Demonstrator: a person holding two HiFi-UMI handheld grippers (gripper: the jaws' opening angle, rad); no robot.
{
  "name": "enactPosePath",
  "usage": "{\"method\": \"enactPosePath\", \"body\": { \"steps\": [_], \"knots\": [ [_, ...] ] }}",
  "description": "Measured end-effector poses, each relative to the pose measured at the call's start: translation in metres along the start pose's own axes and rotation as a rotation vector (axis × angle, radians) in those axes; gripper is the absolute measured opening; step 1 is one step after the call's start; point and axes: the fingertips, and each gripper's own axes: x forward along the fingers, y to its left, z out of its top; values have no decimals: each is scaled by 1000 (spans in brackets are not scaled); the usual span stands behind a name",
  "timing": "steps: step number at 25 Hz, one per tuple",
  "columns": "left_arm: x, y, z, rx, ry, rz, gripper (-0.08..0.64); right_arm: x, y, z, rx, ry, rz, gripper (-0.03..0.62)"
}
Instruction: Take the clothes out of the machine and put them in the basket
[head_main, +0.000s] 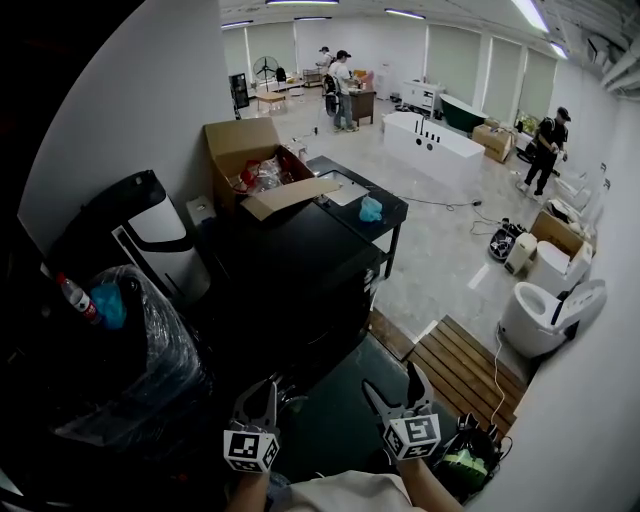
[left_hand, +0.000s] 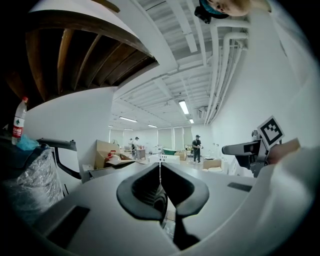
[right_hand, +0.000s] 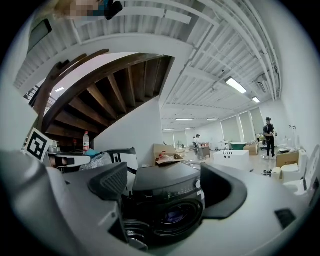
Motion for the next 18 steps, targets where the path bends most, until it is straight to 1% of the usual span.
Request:
{"method": "enactPosePath", "body": {
  "steps": [11, 14, 18],
  "knots": [
    [56, -56, 9, -7, -2, 145, 23, 25, -85, 6, -34, 45, 167, 460],
    [61, -70, 10, 2, 5, 183, 23, 27, -105, 5, -28, 54, 208, 460],
    [63, -80, 11, 1, 15, 244, 23, 35, -123, 3, -32, 58, 260, 460]
  ]
}}
